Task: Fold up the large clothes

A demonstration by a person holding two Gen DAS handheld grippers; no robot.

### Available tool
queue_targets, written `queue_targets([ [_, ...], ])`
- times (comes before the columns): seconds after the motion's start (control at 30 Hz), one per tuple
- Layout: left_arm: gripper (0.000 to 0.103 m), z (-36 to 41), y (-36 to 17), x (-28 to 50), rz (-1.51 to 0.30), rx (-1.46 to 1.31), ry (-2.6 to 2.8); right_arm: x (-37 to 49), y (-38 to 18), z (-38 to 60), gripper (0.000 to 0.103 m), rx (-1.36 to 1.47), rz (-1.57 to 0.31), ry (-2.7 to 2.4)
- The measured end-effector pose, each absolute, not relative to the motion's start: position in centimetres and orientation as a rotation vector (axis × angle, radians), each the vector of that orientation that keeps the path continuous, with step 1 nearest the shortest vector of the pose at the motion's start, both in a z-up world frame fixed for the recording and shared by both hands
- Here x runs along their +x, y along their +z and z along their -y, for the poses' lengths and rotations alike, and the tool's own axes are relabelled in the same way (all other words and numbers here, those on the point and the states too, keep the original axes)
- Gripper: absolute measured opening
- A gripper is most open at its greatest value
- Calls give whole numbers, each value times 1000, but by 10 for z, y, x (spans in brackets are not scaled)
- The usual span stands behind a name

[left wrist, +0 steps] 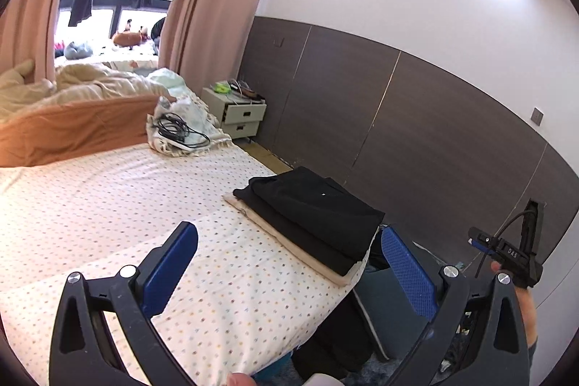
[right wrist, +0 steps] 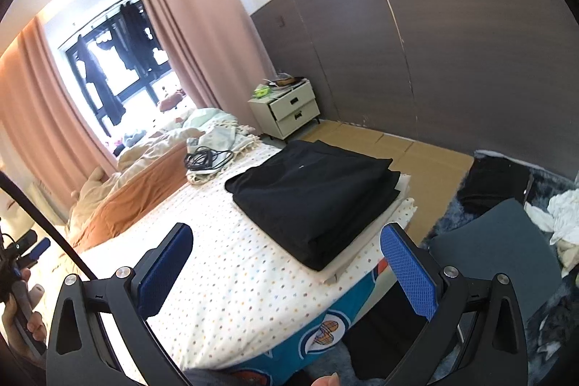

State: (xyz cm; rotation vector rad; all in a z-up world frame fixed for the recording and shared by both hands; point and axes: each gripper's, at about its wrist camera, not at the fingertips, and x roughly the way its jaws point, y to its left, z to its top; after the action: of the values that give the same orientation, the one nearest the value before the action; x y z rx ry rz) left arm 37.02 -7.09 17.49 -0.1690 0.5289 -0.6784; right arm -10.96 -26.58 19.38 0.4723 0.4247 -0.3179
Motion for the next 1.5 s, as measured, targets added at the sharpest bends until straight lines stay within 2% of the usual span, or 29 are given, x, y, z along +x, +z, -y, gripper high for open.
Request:
queue_targets([
  [0.83,103,-35,176,150,-311,-135,-420,-188,178,205,103,285,-349,-30],
  [1.5,103,-77,130,65,-282,-79,-206,-158,122,166,103,197,-327,-28],
])
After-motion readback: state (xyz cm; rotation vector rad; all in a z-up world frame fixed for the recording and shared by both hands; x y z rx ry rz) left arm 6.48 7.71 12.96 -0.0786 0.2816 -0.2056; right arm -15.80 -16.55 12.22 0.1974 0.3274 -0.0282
